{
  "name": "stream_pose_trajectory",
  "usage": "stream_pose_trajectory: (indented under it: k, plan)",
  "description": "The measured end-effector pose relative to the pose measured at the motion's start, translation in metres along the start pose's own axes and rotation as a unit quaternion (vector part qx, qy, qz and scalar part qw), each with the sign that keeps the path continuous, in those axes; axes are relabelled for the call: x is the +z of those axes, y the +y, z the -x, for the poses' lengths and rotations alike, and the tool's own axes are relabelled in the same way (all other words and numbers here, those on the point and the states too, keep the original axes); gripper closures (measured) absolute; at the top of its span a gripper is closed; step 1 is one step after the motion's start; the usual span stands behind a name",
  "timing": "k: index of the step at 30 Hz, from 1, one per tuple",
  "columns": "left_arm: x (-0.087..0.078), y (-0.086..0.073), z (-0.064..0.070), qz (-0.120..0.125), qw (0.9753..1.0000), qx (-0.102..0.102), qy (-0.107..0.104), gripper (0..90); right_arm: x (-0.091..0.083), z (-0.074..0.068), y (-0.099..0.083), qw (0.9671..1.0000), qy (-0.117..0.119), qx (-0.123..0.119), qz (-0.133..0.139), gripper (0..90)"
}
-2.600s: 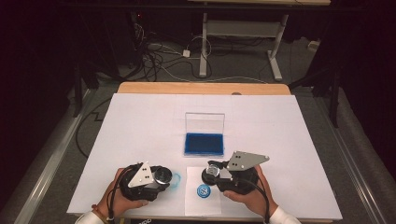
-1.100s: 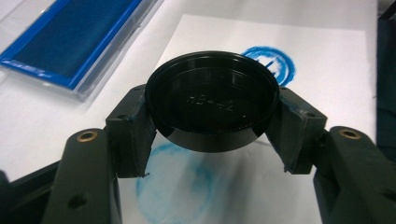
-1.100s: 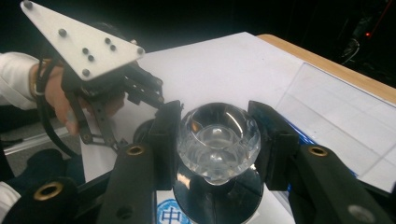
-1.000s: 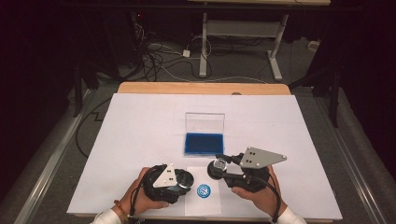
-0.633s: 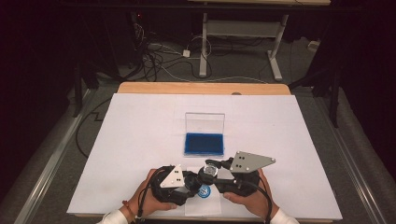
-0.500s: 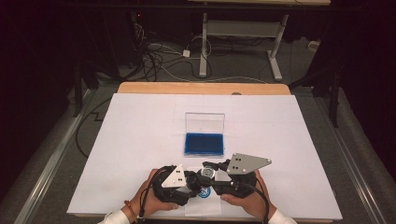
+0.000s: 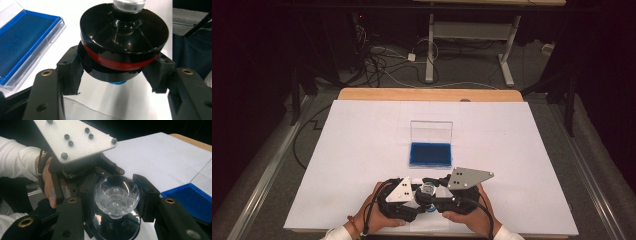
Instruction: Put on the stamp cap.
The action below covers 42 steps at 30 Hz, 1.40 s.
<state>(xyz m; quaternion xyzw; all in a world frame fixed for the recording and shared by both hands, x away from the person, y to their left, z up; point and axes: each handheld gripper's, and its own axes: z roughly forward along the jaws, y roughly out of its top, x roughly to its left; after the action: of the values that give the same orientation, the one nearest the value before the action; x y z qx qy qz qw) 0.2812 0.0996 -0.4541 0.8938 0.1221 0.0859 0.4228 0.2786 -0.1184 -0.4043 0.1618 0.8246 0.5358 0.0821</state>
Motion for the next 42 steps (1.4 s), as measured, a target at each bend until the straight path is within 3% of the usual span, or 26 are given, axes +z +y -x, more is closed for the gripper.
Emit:
stream_pose_trajectory:
  k: [12,17,28,32,42]
  plan:
    - [0.0,0.0,0.001,0.01,0.9999,-0.001,-0.003,36.6,0.002,0.001,-0.001,1.0,-0.004,0.001,0.001,57.3]
    - [-0.002,0.001,0.002,0.012,0.9999,0.002,0.005,36.6,0.001,0.002,-0.002,1.0,-0.003,0.004,0.0,57.3]
    - [-0.002,0.004,0.009,-0.031,0.998,0.046,0.033,36.6,0.006,0.0,-0.008,0.9999,0.002,0.005,-0.016,57.4]
    - [-0.001,0.004,0.008,-0.035,0.9979,0.044,0.031,36.6,0.007,0.002,-0.01,0.9998,0.005,0.012,-0.018,57.3]
    - [0.0,0.0,0.004,-0.013,0.9996,0.023,0.007,36.4,0.006,0.003,-0.009,0.9998,0.002,0.016,-0.015,57.3]
